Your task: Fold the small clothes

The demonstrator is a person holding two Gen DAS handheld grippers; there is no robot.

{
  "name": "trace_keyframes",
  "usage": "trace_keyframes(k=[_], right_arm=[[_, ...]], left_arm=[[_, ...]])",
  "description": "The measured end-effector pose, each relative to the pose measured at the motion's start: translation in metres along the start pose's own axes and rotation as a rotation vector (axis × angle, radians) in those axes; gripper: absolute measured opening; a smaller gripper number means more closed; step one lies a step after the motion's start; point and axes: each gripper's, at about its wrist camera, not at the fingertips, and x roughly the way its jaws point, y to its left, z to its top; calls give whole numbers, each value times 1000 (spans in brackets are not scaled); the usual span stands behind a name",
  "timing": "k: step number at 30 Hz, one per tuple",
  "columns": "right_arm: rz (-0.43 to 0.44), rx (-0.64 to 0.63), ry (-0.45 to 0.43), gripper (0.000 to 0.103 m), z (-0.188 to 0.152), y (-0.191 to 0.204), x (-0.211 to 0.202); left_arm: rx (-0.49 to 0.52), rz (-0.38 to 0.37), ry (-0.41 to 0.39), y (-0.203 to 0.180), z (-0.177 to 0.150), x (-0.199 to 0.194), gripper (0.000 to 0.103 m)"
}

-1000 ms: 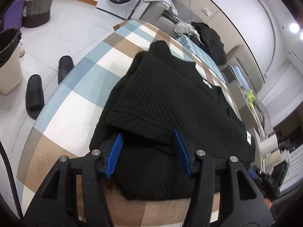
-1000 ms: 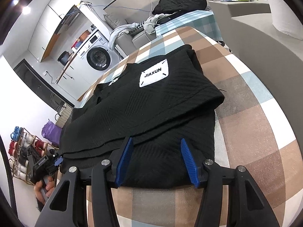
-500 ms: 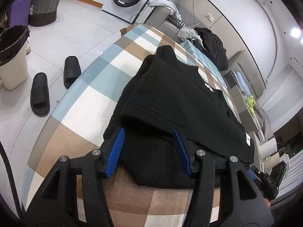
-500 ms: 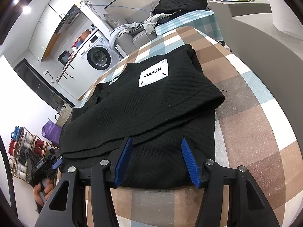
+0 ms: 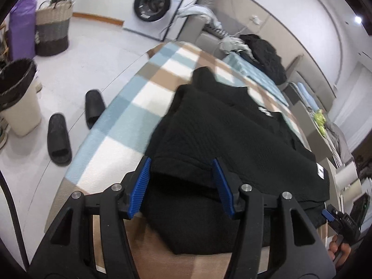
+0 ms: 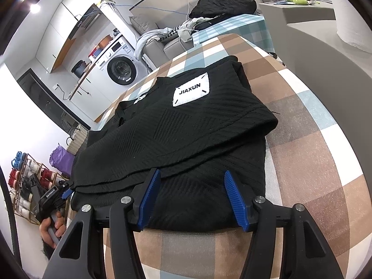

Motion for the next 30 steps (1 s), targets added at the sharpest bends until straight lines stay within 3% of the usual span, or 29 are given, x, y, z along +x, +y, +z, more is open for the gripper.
trace_keyframes(k=[3, 5, 11, 16, 20, 24, 26, 30], right_arm=[[2, 2, 1, 58, 1, -1, 0], [1, 0, 1, 58, 1, -1, 1], [3, 27, -18, 58, 2, -7, -3], [-13, 89, -53, 58, 8, -19, -10], [-46, 107, -68, 58, 17, -26, -11], [-162, 94, -88, 58, 30, -33, -8], [-208, 93, -75, 58, 34, -37, -3], [-181, 97, -73, 58, 38, -43, 5]], left_arm=[[60, -48, -27, -13, -1, -8, 50], [68, -34, -30, -15, 0, -6, 50], [-52, -42, 4, 7, 7, 7, 50], [-72, -46, 2, 10, 10, 13, 45], [-75, -37, 3, 10, 14, 17, 31], [-75, -38, 1, 9, 17, 19, 19], [-69, -33, 0, 8, 18, 21, 19], [-72, -33, 1, 7, 19, 23, 16]])
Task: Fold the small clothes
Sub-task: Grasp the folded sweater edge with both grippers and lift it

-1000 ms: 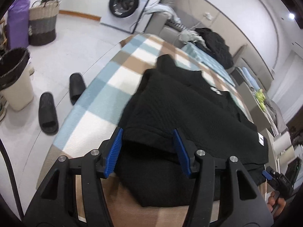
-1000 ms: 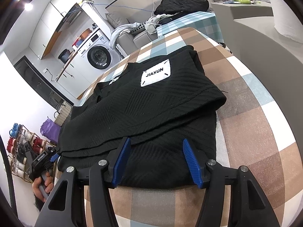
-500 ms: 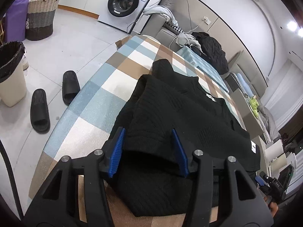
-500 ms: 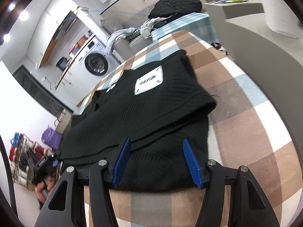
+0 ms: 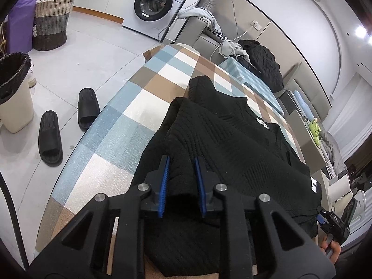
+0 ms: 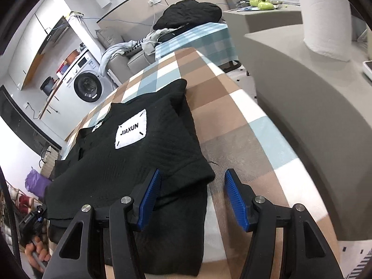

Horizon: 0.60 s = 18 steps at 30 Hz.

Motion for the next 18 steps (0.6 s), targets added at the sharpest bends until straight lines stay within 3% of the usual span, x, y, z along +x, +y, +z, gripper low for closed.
trace_keyframes(k=[1, 3, 5, 7, 13, 18], right_arm=[[16, 0, -9, 58, 0, 0, 0], [36, -12, -25, 46, 0, 2, -2], [54, -41, -70, 21, 2, 8, -9], [86, -64, -103, 9, 3, 13, -18], [183, -44, -134, 8, 21, 26, -37], [183, -59, -166, 8, 52, 44, -35]], left_arm=[[-2, -2, -1, 1, 0, 0, 16], [-11, -7, -3, 1, 2, -1, 15], [-15, -20, -8, 2, 3, -3, 11], [-24, -37, -14, 2, 6, -4, 9], [-52, -75, -44, -1, 21, -9, 6], [-20, -73, -87, -13, 49, -8, 6]])
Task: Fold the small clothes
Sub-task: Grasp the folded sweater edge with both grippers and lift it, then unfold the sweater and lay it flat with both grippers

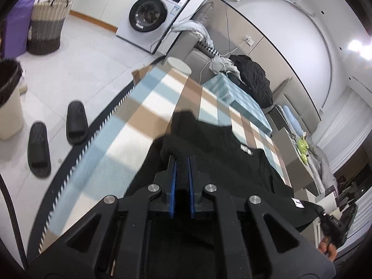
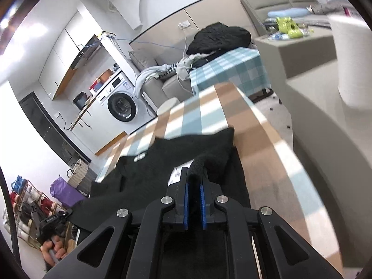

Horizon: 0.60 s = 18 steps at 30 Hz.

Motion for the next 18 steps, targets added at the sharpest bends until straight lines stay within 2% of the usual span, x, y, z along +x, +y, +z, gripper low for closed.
trace_keyframes(k=[4, 7, 9, 10, 11, 13, 15, 16, 17, 18], right_arm=[[-14, -2, -7, 8, 31, 9, 25], [-35, 43, -12, 8, 62, 8, 60], [-76, 78, -7, 8, 80, 4, 83], [-106, 98, 15, 13, 88, 0, 98], [-134, 140, 44, 21, 95, -8, 112], [-195, 177, 58, 25, 101, -18, 124], [-205, 171, 57, 26, 100, -22, 123], [-199, 160, 56, 30, 97, -23, 120], [-198, 148, 57, 39, 93, -23, 117], [-198, 132, 59, 42, 90, -24, 115]], left_arm=[[49, -1, -30, -16, 31, 13, 6], [81, 14, -46, -29, 58, 32, 6], [93, 29, -47, -37, 77, 49, 6], [93, 44, -47, -39, 84, 57, 8], [91, 85, -45, -40, 92, 67, 14], [84, 140, -39, -38, 102, 76, 27], [69, 147, -25, -34, 107, 79, 50], [60, 144, -32, -30, 108, 76, 53], [64, 151, -40, -27, 107, 74, 56], [74, 160, -41, -25, 105, 72, 58]])
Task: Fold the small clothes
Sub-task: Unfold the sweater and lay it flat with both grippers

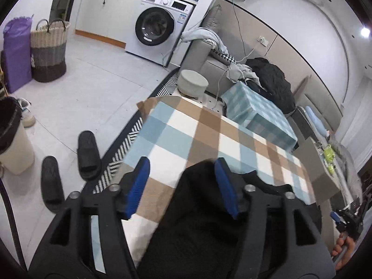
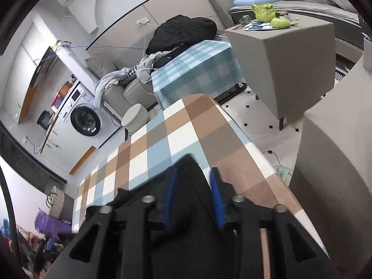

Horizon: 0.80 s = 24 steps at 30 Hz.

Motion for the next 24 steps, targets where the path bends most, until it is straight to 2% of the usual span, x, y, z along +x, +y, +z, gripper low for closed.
trace_keyframes(k=[9, 11, 13, 16, 20, 21, 23, 24], right_arm=[[-14, -75, 82, 44, -20, -3, 13], [-19, -89, 103, 50, -20, 0, 22], [-29, -104, 117, 51, -19, 4, 32], [-60, -148, 155, 53, -16, 13, 54], [-137, -250, 178, 52, -14, 24, 85], [-147, -279, 180, 47, -14, 27, 90], [-189, -363, 162, 5, -16, 35, 92], [-136, -388, 92, 5, -15, 40, 78]], left_arm=[[110, 11, 98, -2, -28, 17, 58], [121, -2, 126, -4, -34, 24, 58], [129, -6, 134, -7, -39, 28, 58], [143, -8, 146, -9, -45, 36, 58], [142, -3, 177, -8, -52, 48, 58], [142, -4, 180, -7, -53, 50, 58], [144, -1, 182, -7, -54, 51, 58], [142, 0, 180, -6, -54, 51, 58]])
